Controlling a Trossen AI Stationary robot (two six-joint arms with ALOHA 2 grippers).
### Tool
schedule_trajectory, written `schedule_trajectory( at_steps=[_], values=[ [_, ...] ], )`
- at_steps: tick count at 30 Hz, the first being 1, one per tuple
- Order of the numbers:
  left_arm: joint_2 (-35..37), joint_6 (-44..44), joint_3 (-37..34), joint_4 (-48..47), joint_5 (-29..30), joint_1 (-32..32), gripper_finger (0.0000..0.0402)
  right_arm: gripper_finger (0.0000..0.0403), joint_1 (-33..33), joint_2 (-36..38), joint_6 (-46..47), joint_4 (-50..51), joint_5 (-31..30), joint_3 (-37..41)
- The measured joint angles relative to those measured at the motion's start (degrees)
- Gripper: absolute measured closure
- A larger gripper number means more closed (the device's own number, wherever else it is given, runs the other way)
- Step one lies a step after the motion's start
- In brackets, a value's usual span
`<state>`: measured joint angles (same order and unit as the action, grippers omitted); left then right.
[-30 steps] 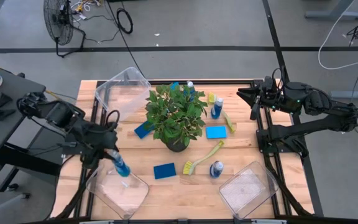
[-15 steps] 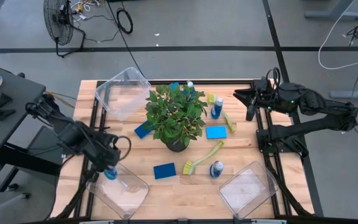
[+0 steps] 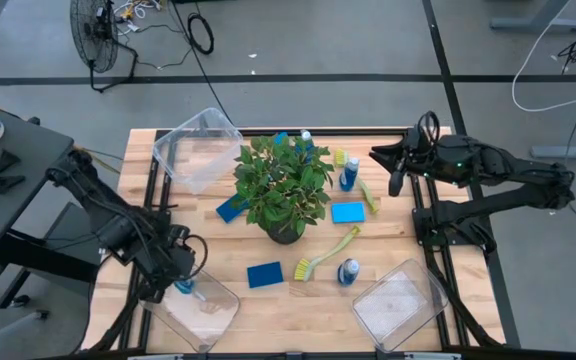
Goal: Pick & Place Kitchen Sink Supplies
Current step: Put the blue liquid soap bottle into the bottom left transparent bin
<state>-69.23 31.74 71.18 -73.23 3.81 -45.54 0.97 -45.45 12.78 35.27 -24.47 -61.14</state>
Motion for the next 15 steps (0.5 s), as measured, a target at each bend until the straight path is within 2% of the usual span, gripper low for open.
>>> schedule_trajectory(
  at_steps=[9,15],
  values=[
    [0.3,9.7,-5.8,3.8,5.5,-7.6,0.0262,0.0323,0.0,-1.6,0.0,-0.1,0.0,0.0],
    [0.3,13.6,-7.5,3.7,10.5,-9.5,0.0262,0.0323,0.0,-1.7,0.0,-0.4,0.0,0.0]
  ],
)
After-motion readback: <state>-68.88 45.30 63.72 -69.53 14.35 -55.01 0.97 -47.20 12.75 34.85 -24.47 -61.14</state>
